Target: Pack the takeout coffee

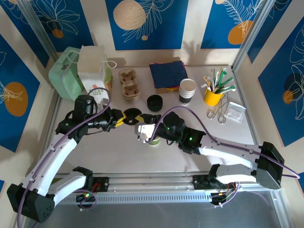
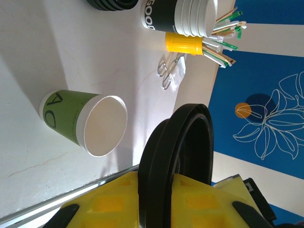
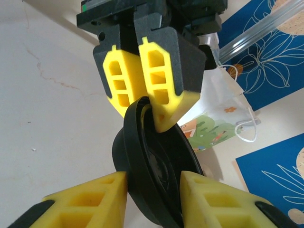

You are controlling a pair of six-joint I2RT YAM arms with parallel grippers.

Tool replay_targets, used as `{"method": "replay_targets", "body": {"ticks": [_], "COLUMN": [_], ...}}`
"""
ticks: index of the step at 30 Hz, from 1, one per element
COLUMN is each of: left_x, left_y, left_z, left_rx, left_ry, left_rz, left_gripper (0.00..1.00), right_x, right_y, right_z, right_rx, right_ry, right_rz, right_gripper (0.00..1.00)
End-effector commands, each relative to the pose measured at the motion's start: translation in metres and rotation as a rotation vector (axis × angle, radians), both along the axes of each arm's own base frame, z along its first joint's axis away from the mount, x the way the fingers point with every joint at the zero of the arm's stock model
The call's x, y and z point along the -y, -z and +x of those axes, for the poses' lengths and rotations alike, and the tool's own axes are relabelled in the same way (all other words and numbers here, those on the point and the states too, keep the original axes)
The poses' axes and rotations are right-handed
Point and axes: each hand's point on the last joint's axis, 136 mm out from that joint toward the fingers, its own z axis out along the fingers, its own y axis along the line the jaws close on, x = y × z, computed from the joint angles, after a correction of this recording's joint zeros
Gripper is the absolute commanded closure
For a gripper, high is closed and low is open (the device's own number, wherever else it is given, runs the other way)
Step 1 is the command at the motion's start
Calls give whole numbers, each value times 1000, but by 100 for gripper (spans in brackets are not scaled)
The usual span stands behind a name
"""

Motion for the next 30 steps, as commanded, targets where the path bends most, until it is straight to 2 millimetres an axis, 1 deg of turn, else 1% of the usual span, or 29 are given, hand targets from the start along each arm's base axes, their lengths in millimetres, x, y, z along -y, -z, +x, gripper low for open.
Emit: {"method": "replay_targets", "body": {"ticks": [1,5,11,12,16,20,22,26,30], "left_x": [1,1,1,2,2,1,-3,-11,-24], "left_y": [-18,-18,-20,-20,-25,-37,-42,-51,-61], "left_z": [1,1,0,0,-1,1,2,2,3], "left_rx": [42,43,44,44,59,130,165,238,341], "left_ry": [13,14,16,17,22,3,-15,-38,-67], "left_rz": [-17,-16,-20,-22,-36,-54,-48,0,84], "left_gripper": [82,82,81,79,68,62,56,49,41], "right_x": [-4,-4,-1,-1,-1,1,2,7,11], "right_y": [-13,-12,-5,-4,-4,-1,-1,-3,-4], "right_z": [3,3,3,2,1,2,1,-2,-7], "right_rx": [31,35,29,27,16,-14,-34,-73,-139], "right_ry": [10,9,15,13,20,33,39,45,45], "right_rz": [15,4,-28,-32,-34,-35,-33,-24,-14], "right_gripper": [68,71,84,85,90,93,95,97,100]}}
